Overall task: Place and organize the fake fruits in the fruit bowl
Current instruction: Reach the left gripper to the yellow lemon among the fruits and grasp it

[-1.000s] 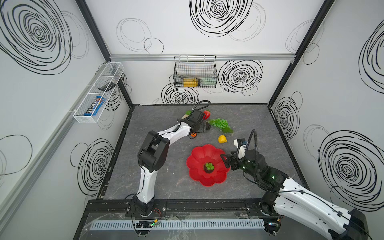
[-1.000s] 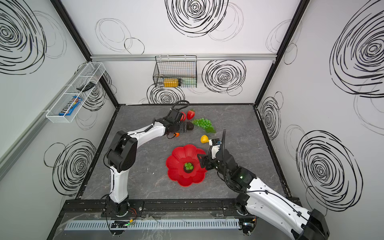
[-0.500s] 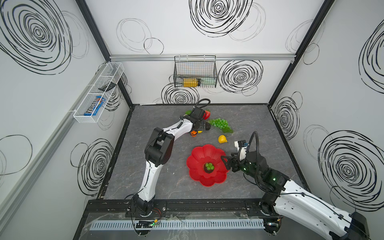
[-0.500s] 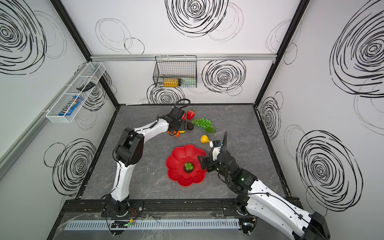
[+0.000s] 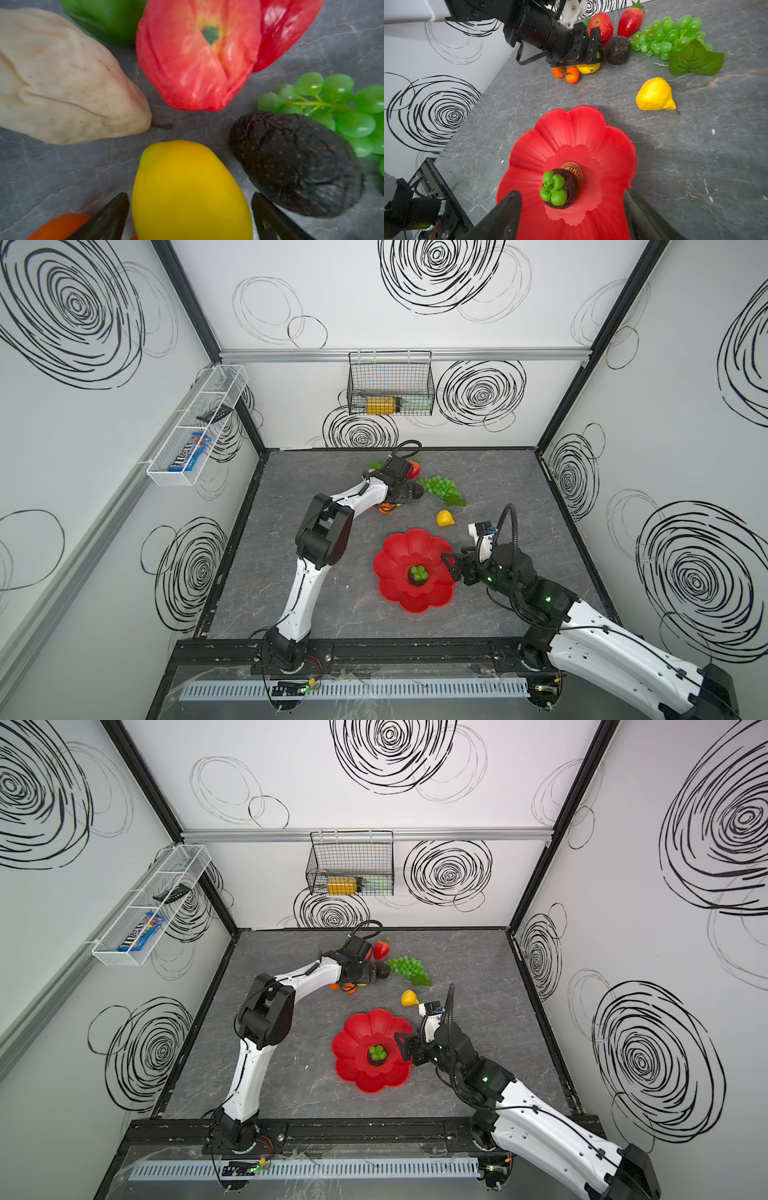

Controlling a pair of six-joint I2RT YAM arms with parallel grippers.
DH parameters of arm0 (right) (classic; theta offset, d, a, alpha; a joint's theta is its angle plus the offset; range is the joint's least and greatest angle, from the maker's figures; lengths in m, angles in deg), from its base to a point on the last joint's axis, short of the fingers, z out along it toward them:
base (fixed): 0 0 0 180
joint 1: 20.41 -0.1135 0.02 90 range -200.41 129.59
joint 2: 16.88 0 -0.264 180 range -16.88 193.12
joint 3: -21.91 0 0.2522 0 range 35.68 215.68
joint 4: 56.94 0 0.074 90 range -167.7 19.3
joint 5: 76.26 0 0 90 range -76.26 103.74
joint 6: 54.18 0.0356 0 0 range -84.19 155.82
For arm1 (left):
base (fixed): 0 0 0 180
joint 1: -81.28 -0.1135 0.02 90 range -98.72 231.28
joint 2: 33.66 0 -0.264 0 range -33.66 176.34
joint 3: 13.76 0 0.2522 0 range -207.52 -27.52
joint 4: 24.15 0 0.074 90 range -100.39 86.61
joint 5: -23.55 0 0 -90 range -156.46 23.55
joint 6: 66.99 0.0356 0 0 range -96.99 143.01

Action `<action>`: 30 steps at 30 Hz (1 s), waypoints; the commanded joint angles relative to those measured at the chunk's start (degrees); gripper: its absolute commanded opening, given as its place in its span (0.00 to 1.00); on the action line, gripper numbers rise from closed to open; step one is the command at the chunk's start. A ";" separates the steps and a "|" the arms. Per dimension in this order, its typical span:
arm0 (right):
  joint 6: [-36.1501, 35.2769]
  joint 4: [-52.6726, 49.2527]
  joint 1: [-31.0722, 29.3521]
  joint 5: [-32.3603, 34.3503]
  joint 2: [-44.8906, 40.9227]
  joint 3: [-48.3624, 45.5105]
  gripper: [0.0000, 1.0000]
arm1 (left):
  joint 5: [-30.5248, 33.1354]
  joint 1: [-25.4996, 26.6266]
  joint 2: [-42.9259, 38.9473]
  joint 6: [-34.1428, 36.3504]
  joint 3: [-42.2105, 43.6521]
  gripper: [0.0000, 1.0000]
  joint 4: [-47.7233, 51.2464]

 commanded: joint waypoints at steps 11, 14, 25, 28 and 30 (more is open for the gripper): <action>0.96 1.70 0.15 -0.41 -0.32 -0.60 0.81 | -2.66 -1.54 -2.38 -1.27 2.64 0.73 -5.21; 0.92 1.84 0.17 -0.47 -0.08 -0.59 0.81 | -3.63 -1.71 -4.64 -1.73 5.07 0.70 -7.59; 0.64 3.93 0.29 -1.10 2.40 0.71 0.82 | -13.07 -2.69 -20.54 -6.54 21.14 0.69 -20.47; 0.94 6.73 0.28 -1.64 3.17 0.24 0.83 | -17.19 -2.79 -25.31 -9.63 25.65 0.69 -23.93; 1.42 9.55 0.32 -1.47 3.70 -0.16 0.84 | -20.70 -2.62 -29.45 -13.26 30.57 0.69 -28.42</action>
